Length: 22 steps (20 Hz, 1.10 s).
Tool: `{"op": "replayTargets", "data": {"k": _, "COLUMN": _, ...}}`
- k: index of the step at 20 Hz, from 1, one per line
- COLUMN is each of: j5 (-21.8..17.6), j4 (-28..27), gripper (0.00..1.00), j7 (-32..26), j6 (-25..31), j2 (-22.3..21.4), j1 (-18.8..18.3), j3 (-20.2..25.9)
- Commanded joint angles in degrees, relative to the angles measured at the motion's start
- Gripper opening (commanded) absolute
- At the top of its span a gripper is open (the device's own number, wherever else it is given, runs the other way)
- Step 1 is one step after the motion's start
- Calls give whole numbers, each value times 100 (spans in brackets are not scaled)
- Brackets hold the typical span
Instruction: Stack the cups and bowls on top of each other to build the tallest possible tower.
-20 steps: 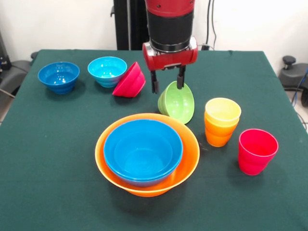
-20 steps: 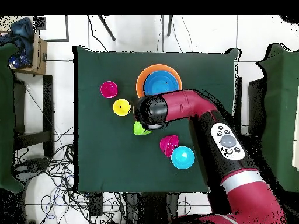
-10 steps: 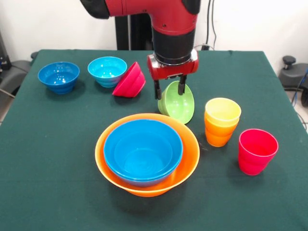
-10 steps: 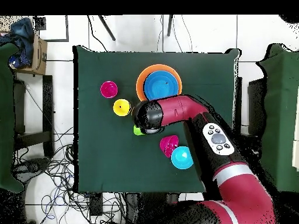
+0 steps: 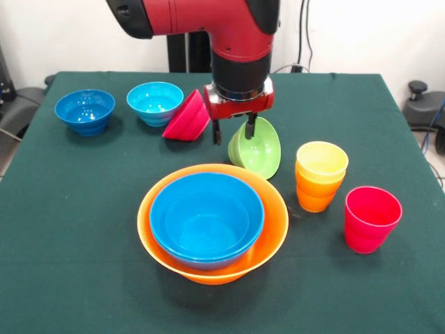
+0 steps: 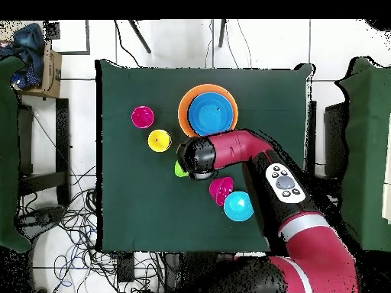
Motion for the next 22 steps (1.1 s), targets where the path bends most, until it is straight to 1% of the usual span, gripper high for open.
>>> {"op": "replayTargets", "data": {"k": 1, "j5": -452, "j4": -90, "gripper": 100, "j7": -57, "j6": -472, "j2": 96, "j1": 53, "j3": -208}}
{"op": "replayTargets", "data": {"k": 7, "j5": -560, "j4": -78, "gripper": 100, "j7": -109, "j6": -570, "j2": 153, "j1": 13, "j3": -261}}
{"op": "replayTargets", "data": {"k": 16, "j5": -601, "j4": -84, "gripper": 100, "j7": -148, "j6": -688, "j2": 215, "j1": 4, "j3": -306}}
{"op": "replayTargets", "data": {"k": 22, "j5": -718, "j4": 61, "gripper": 100, "j7": -127, "j6": -885, "j2": 334, "j1": 44, "j3": -371}}
